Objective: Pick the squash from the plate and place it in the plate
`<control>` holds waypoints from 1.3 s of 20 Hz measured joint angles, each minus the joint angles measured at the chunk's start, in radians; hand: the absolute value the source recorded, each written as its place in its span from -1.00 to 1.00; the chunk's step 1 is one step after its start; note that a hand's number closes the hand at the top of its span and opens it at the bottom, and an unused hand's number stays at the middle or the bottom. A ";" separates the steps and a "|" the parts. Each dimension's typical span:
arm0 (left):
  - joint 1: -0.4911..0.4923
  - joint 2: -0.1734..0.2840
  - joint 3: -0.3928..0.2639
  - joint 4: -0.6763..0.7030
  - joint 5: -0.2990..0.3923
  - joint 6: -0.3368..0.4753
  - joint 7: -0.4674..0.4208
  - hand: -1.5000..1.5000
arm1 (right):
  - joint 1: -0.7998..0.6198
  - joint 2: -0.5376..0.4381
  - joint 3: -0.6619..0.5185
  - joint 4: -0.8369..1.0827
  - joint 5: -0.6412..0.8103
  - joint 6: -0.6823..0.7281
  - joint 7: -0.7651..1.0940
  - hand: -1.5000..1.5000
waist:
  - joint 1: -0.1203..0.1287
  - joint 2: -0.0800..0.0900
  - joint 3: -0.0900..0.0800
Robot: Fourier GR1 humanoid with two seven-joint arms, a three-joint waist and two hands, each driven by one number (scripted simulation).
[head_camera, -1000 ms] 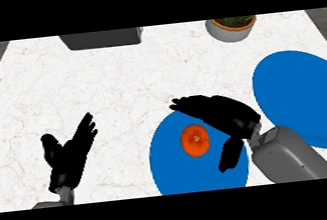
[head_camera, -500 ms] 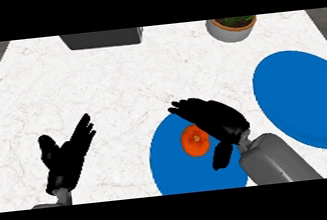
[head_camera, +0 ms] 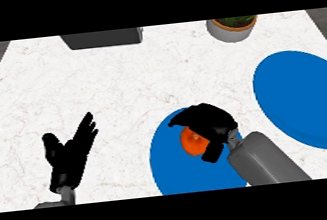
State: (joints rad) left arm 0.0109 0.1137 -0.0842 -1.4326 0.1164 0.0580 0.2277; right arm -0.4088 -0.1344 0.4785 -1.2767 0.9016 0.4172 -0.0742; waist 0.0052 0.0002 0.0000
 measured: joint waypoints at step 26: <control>0.051 -0.007 0.045 -0.020 -0.011 -0.001 0.001 0.00 | 0.430 0.127 -0.020 -0.390 0.224 -0.646 0.270 1.00 | -0.063 -0.021 -0.001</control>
State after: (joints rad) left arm 0.0623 0.1067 -0.0392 -1.4527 0.1052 0.0569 0.2292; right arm 0.0213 -0.0076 0.4583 -1.6663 1.1255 -0.2290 0.1954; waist -0.0579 -0.0206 -0.0008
